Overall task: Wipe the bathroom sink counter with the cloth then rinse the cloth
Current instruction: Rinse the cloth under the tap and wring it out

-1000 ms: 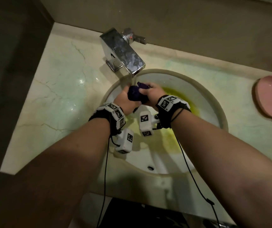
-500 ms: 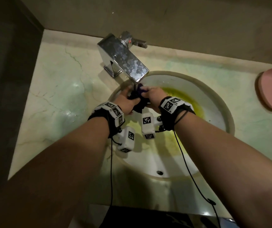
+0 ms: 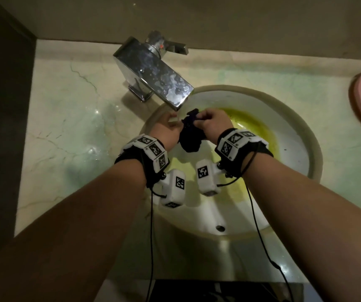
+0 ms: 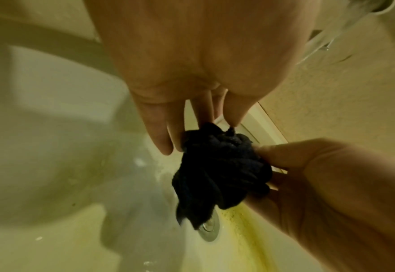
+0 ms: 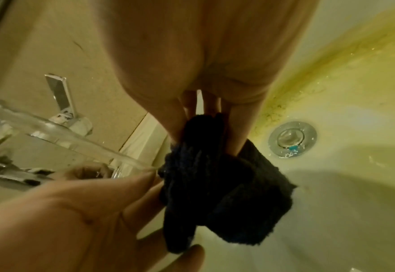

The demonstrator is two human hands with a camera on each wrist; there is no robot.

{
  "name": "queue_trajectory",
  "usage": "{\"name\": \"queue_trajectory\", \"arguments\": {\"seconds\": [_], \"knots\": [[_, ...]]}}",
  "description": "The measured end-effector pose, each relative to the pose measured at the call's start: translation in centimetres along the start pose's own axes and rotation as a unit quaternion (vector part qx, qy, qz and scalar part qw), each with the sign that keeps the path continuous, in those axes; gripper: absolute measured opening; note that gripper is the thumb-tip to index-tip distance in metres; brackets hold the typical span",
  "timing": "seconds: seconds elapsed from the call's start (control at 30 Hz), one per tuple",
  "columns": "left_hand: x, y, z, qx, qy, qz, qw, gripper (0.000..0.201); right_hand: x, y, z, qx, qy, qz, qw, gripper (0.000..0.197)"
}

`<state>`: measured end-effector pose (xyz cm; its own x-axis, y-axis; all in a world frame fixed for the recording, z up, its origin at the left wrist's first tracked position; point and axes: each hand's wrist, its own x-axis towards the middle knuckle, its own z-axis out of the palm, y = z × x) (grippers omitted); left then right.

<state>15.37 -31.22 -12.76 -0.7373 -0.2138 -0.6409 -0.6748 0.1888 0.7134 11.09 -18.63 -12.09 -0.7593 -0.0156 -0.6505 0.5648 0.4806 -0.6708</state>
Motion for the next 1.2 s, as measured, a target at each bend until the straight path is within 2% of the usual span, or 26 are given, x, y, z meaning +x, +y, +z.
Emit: {"name": "queue_trajectory", "arguments": {"seconds": [0.13, 0.3, 0.4, 0.5, 0.57, 0.63, 0.73, 0.8, 0.9, 1.03, 1.1, 1.2], "knots": [[-0.7, -0.1, 0.2, -0.003, -0.018, -0.026, 0.999, 0.034, -0.4, 0.3, 0.2, 0.001, 0.022, -0.023, 0.999, 0.016], [-1.2, 0.6, 0.1, 0.011, -0.035, -0.05, 0.998, 0.039, -0.5, 0.3, 0.6, 0.021, 0.0, -0.028, 0.999, 0.02], [-1.1, 0.5, 0.1, -0.026, -0.046, -0.09, 0.995, 0.042, -0.7, 0.9, 0.6, -0.012, -0.026, -0.035, 0.999, 0.02], [-1.1, -0.5, 0.2, -0.046, -0.032, -0.094, 0.994, 0.039, -1.0, 1.6, 1.1, 0.033, -0.071, -0.013, 0.997, 0.037], [-1.0, -1.2, 0.1, -0.056, -0.007, -0.079, 0.995, 0.031, -1.1, 1.6, 1.4, 0.113, -0.102, 0.017, 0.988, 0.048], [-0.8, -1.4, 0.0, -0.072, 0.016, -0.078, 0.994, 0.022, -0.9, 1.3, 1.4, 0.134, -0.113, 0.025, 0.984, 0.053], [-0.6, -0.8, 0.0, -0.087, 0.044, -0.078, 0.992, 0.026, -0.3, 1.0, 1.3, 0.117, -0.093, 0.016, 0.989, 0.041], [-0.7, -0.2, 0.1, -0.093, 0.053, -0.068, 0.992, 0.029, -0.1, 0.7, 1.0, 0.114, -0.094, 0.04, 0.988, 0.036], [-0.8, 0.5, 0.2, -0.105, 0.049, -0.065, 0.991, 0.035, 0.2, 0.7, 0.2, 0.051, -0.151, 0.075, 0.984, 0.052], [-1.2, 1.1, -0.1, -0.104, 0.023, -0.065, 0.992, 0.043, -0.3, 0.2, -0.7, 0.12, -0.261, 0.08, 0.955, 0.032], [-1.3, 1.3, -0.3, -0.105, 0.025, -0.061, 0.992, 0.047, -0.4, -0.1, -0.6, 0.135, -0.276, 0.064, 0.949, 0.026], [-0.9, 1.0, -0.4, -0.103, 0.025, -0.068, 0.992, 0.054, -0.2, -0.2, 0.0, 0.146, -0.257, 0.063, 0.953, 0.026]]}}
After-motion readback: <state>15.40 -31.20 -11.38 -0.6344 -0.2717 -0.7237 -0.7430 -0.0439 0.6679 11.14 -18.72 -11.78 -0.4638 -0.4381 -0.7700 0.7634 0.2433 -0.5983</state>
